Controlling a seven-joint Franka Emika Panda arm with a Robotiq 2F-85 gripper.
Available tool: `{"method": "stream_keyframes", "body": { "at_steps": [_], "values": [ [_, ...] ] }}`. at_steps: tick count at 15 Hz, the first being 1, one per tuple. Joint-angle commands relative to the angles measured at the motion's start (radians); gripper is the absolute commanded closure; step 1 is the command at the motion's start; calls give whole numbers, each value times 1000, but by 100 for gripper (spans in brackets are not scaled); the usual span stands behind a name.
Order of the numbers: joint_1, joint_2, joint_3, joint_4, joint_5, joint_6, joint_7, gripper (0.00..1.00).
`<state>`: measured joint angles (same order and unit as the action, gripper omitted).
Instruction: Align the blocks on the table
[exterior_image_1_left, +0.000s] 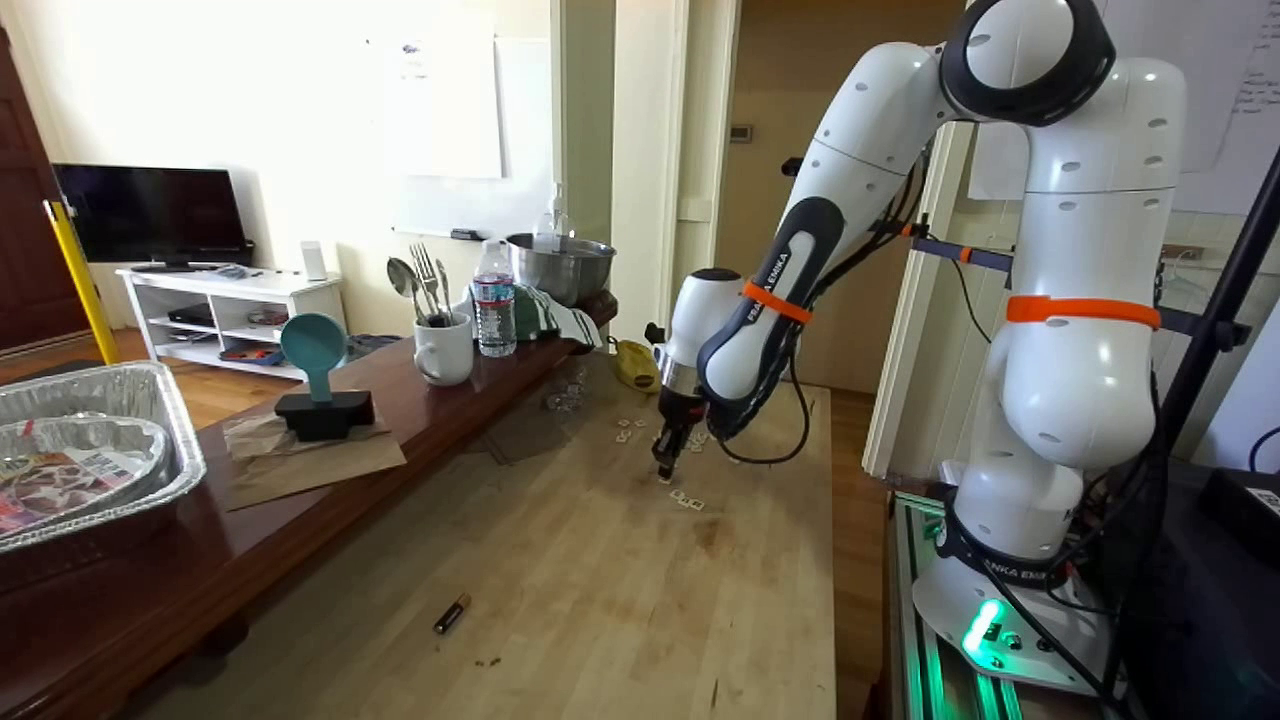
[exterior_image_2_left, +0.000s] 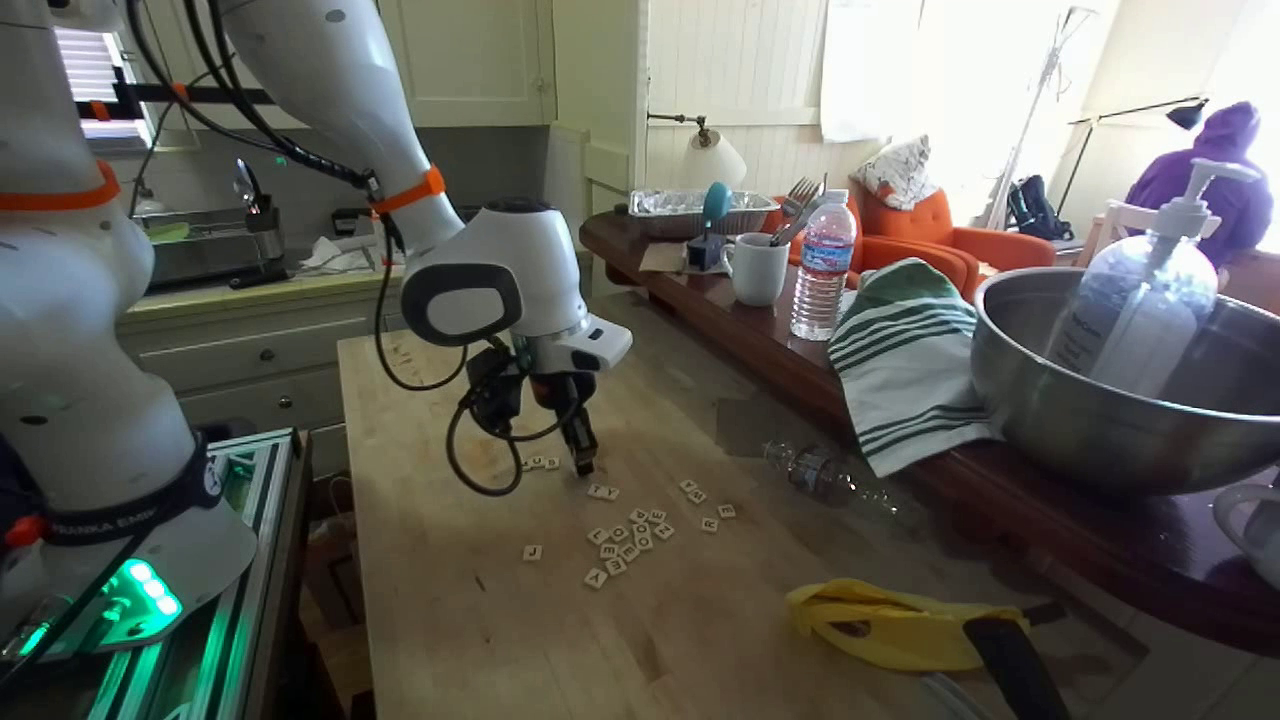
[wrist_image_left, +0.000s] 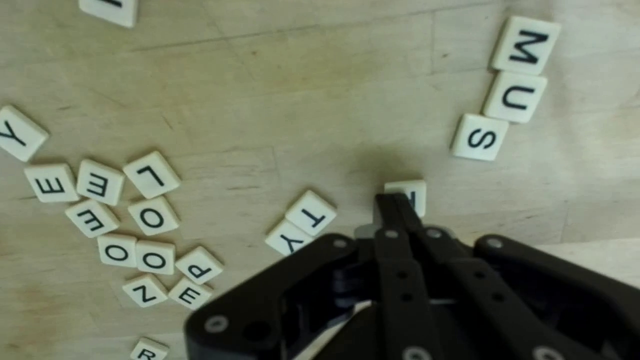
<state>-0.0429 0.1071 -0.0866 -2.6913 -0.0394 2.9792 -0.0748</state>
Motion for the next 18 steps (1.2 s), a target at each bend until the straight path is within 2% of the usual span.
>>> {"method": "stream_keyframes", "body": {
  "at_steps": [1,10,14,18],
  "values": [
    [-27,25,41,7,-11,-38,-159,100],
    [-103,14,130,-3,9,-63,-615,100],
    [-99,5,132,-5,6,-103,-771,100],
    [-86,2,112,-6,-22,-103,-851,100]
  ]
}}
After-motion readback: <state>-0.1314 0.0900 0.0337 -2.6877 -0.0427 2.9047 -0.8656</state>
